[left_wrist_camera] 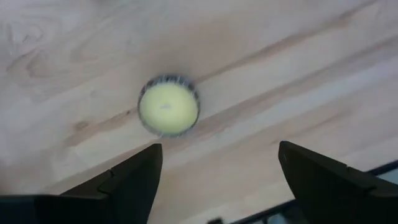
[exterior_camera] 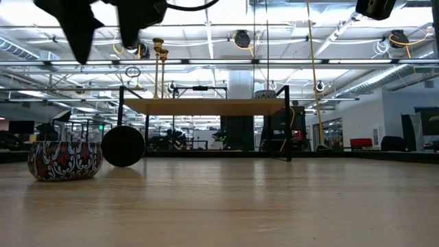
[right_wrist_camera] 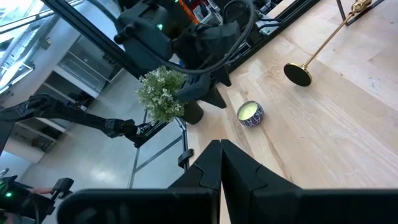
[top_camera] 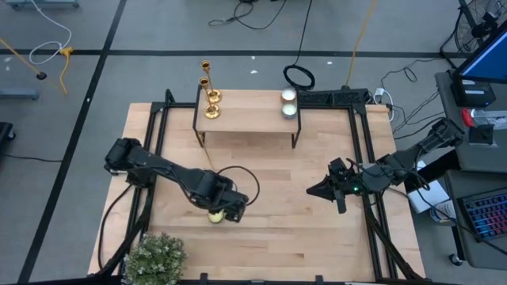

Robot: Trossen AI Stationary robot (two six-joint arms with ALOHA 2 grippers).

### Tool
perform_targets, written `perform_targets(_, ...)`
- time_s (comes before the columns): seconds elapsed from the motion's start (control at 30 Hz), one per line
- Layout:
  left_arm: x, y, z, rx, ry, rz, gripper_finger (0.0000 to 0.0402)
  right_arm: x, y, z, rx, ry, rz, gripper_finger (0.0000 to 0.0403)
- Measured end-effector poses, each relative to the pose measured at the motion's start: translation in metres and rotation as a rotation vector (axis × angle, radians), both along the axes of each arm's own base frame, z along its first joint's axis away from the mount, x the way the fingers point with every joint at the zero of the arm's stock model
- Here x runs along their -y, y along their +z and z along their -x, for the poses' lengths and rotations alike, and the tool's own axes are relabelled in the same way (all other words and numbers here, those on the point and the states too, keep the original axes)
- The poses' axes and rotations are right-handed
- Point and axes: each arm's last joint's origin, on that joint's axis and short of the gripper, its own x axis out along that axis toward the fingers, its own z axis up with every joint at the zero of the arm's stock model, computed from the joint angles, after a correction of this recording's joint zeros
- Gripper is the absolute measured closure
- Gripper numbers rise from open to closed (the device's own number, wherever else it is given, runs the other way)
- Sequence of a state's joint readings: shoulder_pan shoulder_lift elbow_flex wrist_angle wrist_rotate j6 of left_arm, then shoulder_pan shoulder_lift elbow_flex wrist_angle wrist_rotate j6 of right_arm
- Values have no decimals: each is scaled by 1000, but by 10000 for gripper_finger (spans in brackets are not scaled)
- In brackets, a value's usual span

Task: Pick & Place candle stick holders
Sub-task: Put the red white scented candle on the shelf

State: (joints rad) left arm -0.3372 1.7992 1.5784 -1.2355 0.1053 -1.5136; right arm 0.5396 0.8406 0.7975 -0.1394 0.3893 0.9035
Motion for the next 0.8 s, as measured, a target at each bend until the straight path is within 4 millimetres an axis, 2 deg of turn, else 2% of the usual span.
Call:
perform_targets(0.1,-4,-2,-1,-1,28,-1,47,0,0,0,-1,-2,-8,403)
perform_targets(0.23,-6,-18,4,-81,52,34,8,0,0,0,-3,-3,-19,403)
perform_targets(0.37,-4,-38,10,-112,46,28,21,-2,0,1,-2,8,-19,403)
perform_targets(0.57,4,-55,11,-80,66,49,46,-2,0,1,-2,6,-18,403)
perform_targets(0.67,7,-64,9,-31,79,87,44,-2,0,1,-2,6,-18,403)
perform_targets(0.8,7,-72,11,-33,97,88,22,-2,0,1,-2,7,-15,403)
